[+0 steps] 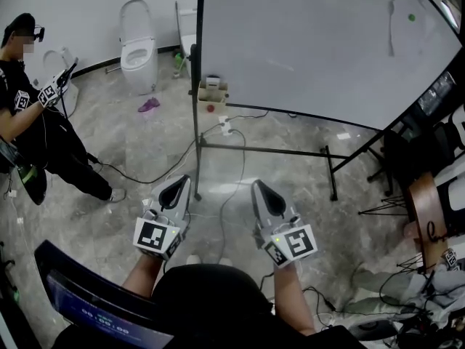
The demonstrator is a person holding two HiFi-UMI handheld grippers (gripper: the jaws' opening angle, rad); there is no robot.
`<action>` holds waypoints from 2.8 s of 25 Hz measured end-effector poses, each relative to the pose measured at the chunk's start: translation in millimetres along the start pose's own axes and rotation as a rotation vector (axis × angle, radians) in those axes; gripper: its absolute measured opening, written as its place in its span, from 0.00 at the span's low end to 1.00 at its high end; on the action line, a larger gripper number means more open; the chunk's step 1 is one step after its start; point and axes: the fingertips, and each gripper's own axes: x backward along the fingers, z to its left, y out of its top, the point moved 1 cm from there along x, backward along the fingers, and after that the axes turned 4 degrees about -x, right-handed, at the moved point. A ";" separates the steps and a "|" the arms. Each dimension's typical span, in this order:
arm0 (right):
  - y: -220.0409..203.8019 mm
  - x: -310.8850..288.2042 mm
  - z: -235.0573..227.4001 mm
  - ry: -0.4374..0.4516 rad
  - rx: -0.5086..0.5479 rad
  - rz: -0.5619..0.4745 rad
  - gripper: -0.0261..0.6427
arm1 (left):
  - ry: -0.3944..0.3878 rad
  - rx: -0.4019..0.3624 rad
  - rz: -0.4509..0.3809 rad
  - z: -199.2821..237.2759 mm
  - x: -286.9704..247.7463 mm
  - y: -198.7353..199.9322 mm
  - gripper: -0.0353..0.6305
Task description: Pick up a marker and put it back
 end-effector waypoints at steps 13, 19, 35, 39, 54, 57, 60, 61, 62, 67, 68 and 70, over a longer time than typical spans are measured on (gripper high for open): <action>11.1 4.0 -10.7 0.034 -0.014 0.021 0.05 | 0.029 -0.002 0.035 -10.2 -3.3 14.0 0.06; 6.6 16.7 -9.0 0.057 -0.005 0.017 0.05 | 0.041 0.006 0.004 -25.7 2.9 10.8 0.06; 0.4 35.0 -24.5 0.134 -0.007 0.034 0.05 | 0.119 -0.018 0.029 -55.4 5.8 -0.7 0.06; -3.2 38.8 -27.8 0.144 -0.009 0.044 0.05 | 0.140 0.005 0.041 -58.8 8.8 -8.1 0.06; -14.2 23.9 -35.3 0.152 -0.011 0.073 0.05 | 0.137 0.016 0.049 -48.6 2.9 -22.5 0.06; -16.9 11.7 -37.7 0.142 -0.007 0.084 0.05 | 0.118 0.016 0.046 -39.1 -6.3 -25.9 0.06; -17.4 -7.3 -40.7 0.130 -0.001 0.084 0.05 | 0.111 0.017 0.050 -20.9 -19.5 -24.0 0.06; -17.7 -14.1 -41.8 0.125 0.001 0.085 0.05 | 0.107 0.020 0.049 -14.3 -23.9 -23.3 0.06; -17.9 -21.3 -43.0 0.120 0.002 0.085 0.05 | 0.102 0.024 0.051 -7.4 -28.3 -23.3 0.06; -17.4 -64.6 -47.6 0.102 0.005 0.082 0.05 | 0.075 0.013 0.049 32.7 -54.7 -20.6 0.06; -17.6 -73.7 -48.1 0.100 0.006 0.082 0.05 | 0.070 0.011 0.047 40.8 -60.1 -20.2 0.06; -19.1 -90.1 -49.7 0.093 0.003 0.084 0.05 | 0.055 0.013 0.044 54.5 -70.3 -20.1 0.06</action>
